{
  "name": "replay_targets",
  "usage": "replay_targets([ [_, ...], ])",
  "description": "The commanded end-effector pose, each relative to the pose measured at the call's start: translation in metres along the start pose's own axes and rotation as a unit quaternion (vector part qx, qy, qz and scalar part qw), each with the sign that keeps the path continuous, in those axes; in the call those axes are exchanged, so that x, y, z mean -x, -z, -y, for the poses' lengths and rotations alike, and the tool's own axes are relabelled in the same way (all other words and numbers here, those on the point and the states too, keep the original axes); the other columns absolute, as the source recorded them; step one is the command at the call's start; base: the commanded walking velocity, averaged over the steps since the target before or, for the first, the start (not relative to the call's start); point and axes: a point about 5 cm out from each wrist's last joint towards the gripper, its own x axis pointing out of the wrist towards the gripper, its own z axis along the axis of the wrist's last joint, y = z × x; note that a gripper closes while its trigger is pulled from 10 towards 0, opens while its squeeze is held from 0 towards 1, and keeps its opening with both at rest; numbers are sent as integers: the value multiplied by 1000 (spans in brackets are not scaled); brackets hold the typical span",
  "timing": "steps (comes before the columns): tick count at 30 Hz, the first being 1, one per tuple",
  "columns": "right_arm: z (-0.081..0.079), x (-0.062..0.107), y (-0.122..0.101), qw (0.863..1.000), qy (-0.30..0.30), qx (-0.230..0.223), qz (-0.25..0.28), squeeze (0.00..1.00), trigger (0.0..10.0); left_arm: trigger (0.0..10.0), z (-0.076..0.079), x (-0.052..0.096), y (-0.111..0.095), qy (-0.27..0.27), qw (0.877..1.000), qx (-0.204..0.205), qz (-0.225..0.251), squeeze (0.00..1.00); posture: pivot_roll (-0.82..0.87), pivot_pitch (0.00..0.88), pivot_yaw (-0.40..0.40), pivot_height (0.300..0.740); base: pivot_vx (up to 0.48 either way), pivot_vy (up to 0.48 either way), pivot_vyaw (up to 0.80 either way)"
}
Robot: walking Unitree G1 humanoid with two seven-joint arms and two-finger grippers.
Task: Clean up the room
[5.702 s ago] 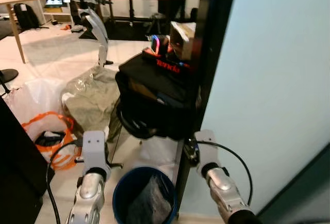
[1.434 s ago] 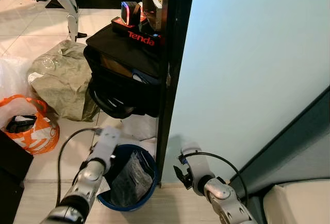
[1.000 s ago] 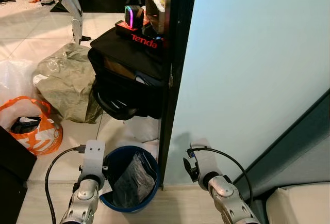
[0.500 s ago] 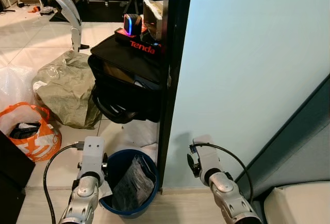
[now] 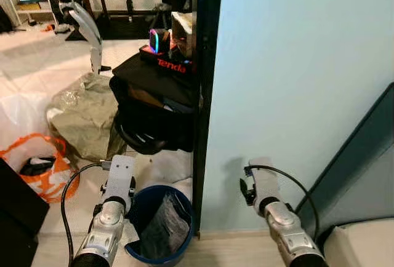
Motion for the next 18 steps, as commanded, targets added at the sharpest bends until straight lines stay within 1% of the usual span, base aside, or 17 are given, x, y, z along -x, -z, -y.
replay_targets([
  [1, 4, 3, 7, 1000, 3, -3, -6, 0, 10000, 10000, 6, 4, 11, 10, 1000, -9, -25, 0, -72, 120, 62, 740, 0, 0, 0],
  [5, 9, 4, 6, 1000, 6, -4, -3, 0, 10000, 10000, 10, 6, 13, 12, 1000, -7, -28, 0, -77, 120, 52, 740, 0, 0, 0],
  [6, 9, 4, 6, 1000, 6, -3, -4, 0, 10000, 10000, 10, 5, 13, 12, 1000, -6, -28, 0, -77, 120, 52, 740, 0, 0, 0],
  [9, 11, 2, 5, 1000, -1, 8, -5, 0, 10000, 10000, 12, 6, 17, 4, 999, -8, -33, 0, -81, 109, 15, 740, 0, 0, 0],
  [12, 11, 1, 4, 1000, -4, 11, -4, 0, 10000, 10000, 12, 7, 18, 2, 999, -9, -33, 0, -81, 106, 12, 740, 0, 0, 0],
  [14, 7, -2, -1, 1000, -15, 14, 0, 0, 10000, 10000, 11, 9, 21, -3, 999, -9, -36, 0, -70, 99, -16, 740, 0, 0, 0],
  [18, 3, -4, -4, 999, -27, 17, 3, 0, 10000, 10000, 8, 10, 22, -16, 999, -1, -39, 0, -61, 96, -25, 740, 0, 0, 0],
])
